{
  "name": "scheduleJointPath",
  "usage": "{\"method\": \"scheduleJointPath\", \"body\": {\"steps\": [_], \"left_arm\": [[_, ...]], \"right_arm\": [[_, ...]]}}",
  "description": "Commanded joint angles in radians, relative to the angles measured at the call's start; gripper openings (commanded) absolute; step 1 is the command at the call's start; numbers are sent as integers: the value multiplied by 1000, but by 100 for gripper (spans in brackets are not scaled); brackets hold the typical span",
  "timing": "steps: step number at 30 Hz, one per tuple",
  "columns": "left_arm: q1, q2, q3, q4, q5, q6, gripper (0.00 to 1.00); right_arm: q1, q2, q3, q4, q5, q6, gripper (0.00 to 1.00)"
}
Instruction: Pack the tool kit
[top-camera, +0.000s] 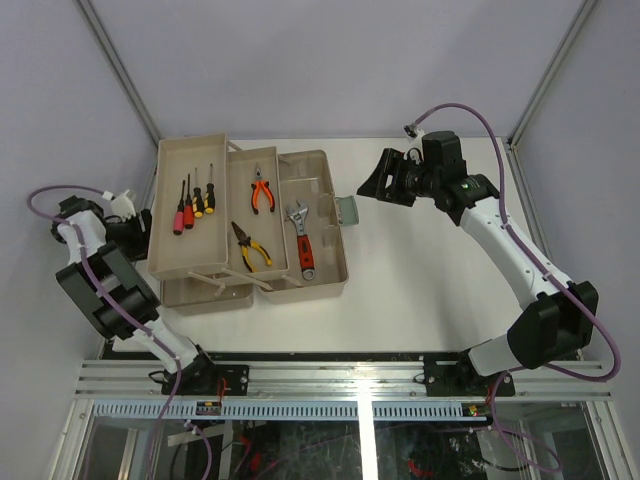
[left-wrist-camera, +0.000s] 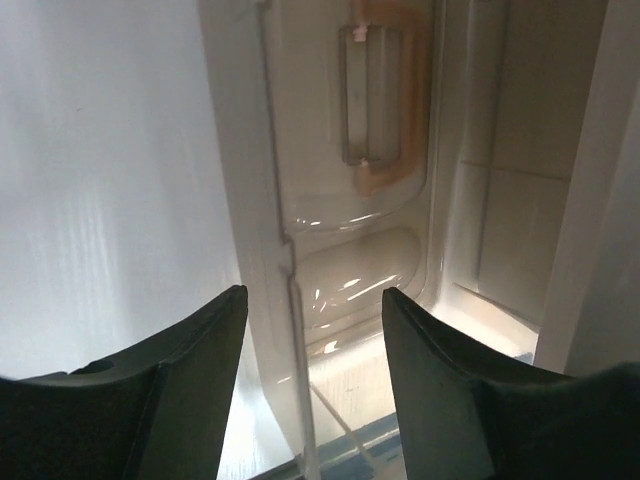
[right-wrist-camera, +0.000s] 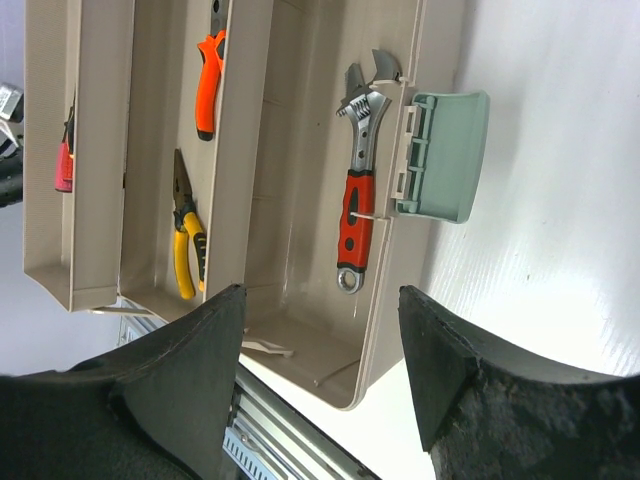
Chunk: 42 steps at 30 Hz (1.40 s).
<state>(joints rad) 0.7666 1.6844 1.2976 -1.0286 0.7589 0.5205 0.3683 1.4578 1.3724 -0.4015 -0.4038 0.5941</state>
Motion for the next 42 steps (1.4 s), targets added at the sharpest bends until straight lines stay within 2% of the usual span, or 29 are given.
{"method": "scheduleJointPath", "body": {"steps": [1, 9, 14, 19, 29, 42], "left_arm": [[-66, 9, -35, 153, -56, -102, 55], [-112, 67, -58, 254, -116, -184, 49], [-122, 75, -53, 276, -126, -213, 29], [-134, 64, -21, 269, -122, -235, 1], [-181, -1, 174, 155, -157, -239, 0], [-320, -43, 464, 85, -318, -319, 0]], "right_arm": [[1, -3, 38, 7, 5, 5, 69], [1, 3, 22, 11, 10, -2, 69], [0, 12, 19, 33, 5, 8, 69], [0, 27, 22, 39, -1, 12, 69], [7, 88, 30, 35, 9, 17, 68], [8, 70, -104, 54, 32, 27, 68]]}}
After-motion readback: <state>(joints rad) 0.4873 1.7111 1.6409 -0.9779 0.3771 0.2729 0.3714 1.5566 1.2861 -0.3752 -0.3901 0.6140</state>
